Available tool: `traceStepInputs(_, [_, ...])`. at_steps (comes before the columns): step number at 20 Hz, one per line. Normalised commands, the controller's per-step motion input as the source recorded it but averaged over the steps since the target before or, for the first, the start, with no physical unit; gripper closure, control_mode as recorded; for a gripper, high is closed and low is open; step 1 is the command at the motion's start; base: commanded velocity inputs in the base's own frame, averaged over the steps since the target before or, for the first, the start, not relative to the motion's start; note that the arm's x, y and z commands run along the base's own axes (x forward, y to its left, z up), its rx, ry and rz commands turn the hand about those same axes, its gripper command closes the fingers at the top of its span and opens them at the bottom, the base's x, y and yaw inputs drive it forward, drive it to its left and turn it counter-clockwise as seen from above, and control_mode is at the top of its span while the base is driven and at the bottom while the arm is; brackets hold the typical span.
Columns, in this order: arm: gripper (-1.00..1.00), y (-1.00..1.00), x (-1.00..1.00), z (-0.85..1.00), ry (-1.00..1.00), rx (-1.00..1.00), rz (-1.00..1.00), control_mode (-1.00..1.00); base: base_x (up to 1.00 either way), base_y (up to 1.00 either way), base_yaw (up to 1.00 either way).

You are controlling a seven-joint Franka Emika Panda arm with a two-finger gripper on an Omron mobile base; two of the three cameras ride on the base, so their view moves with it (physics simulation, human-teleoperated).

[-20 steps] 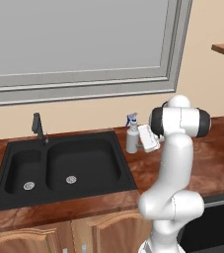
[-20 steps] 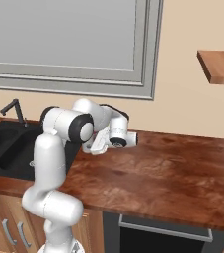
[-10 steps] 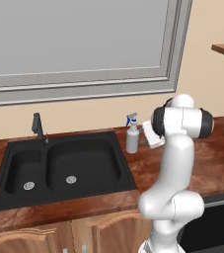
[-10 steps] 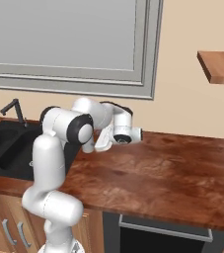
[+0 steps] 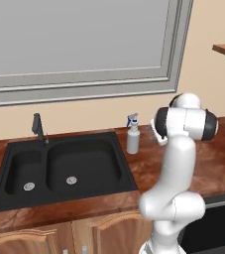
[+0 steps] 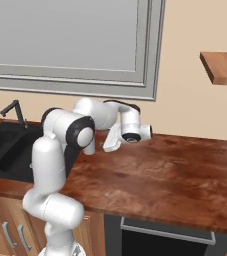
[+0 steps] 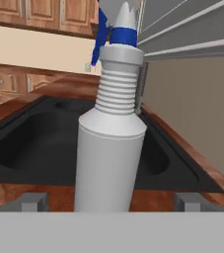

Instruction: Locate and retrieve the soap dispenser and spray from the cabinet. Place them next to the sink.

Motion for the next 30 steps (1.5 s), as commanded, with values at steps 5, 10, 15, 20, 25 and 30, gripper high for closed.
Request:
traceStepInputs(5, [-1.00,-0.30,-0.32,0.26,-0.01,-0.09,-0.03,-1.00,0.00,0.00,0.00])
traceStepInputs(10, [-1.00,-0.17,-0.56,0.17,-0.03,-0.10,-0.04,-1.00,0.00,0.00,0.00])
traceStepInputs(15, [-1.00,-0.03,-0.68,0.26,-0.02,-0.11,-0.01,-1.00,0.00,0.00,0.00])
traceStepInputs(20, [-1.00,0.11,-0.67,0.24,0.00,-0.19,0.04,-1.00,0.00,0.00,0.00])
traceStepInputs(25, [-1.00,0.23,-0.50,0.14,0.00,-0.24,0.20,-1.00,0.00,0.00,0.00])
traceStepInputs(30, [-1.00,0.19,-0.12,0.05,0.01,-0.19,0.19,-1.00,0.00,0.00,0.00])
